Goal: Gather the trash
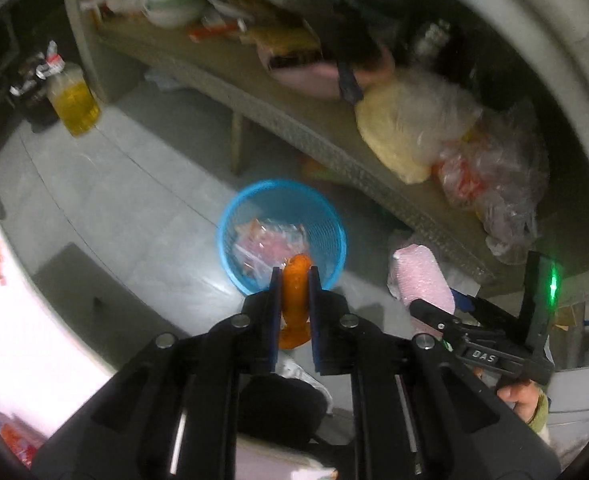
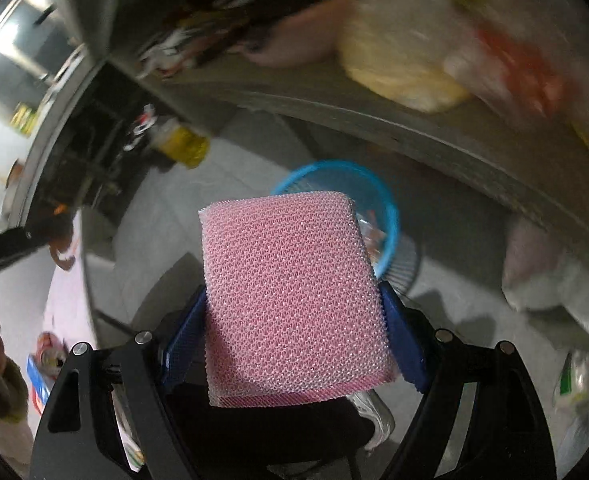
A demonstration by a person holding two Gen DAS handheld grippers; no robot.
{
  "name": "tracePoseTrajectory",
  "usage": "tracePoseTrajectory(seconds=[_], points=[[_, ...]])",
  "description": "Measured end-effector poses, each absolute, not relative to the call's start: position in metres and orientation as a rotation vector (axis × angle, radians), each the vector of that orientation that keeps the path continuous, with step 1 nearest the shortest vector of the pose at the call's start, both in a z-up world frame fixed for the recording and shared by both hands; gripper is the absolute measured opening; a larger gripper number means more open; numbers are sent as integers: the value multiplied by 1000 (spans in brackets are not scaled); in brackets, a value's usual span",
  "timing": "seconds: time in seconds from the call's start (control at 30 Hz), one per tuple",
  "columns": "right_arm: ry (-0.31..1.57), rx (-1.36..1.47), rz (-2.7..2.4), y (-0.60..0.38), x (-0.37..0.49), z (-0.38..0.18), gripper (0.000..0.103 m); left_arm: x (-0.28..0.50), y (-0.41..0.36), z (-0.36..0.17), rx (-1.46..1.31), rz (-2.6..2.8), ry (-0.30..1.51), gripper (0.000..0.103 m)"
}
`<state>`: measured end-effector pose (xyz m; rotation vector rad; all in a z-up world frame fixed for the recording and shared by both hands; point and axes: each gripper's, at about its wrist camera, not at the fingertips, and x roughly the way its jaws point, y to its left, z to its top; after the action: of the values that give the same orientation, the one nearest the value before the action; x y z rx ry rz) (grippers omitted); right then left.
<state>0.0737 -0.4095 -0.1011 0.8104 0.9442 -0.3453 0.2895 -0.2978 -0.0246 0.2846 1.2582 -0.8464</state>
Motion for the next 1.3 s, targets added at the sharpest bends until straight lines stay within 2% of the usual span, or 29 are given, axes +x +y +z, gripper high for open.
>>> tracePoseTrajectory(seconds=[0.2,0.23,0.27,0.3,0.33,0.47,0.57,0.73,0.87,1.03,1.17,1.3], points=[[969,855,-373,-425,69,-125,80,300,-338,-75,298,-824,1347,12],[971,855,-372,-427,70,-127,80,303,-343,-80,289,-821,1352,15],[976,856,-371,-428,72,-129,80,306,-348,-86,278,-818,1360,25],[979,858,-368,-429,73,-132,80,310,-352,-93,262,-802,1372,42],[981,859,-366,-430,70,-134,80,313,-354,-97,256,-786,1379,49],[997,857,-364,-432,75,-142,80,321,-348,-103,249,-730,1379,50],[1011,845,-358,-432,84,-148,80,321,-337,-91,273,-711,1357,51],[1020,776,-324,-429,124,-152,81,315,-300,-45,253,-701,1254,60],[1001,628,-298,-422,172,-157,95,296,-256,-4,205,-728,1182,73],[1071,467,-337,-418,216,-201,96,264,-192,29,129,-706,1090,82],[1087,537,-376,-420,209,-219,96,236,-138,45,86,-687,1008,85],[1060,581,-385,-414,181,-212,96,212,-96,45,68,-623,963,85]])
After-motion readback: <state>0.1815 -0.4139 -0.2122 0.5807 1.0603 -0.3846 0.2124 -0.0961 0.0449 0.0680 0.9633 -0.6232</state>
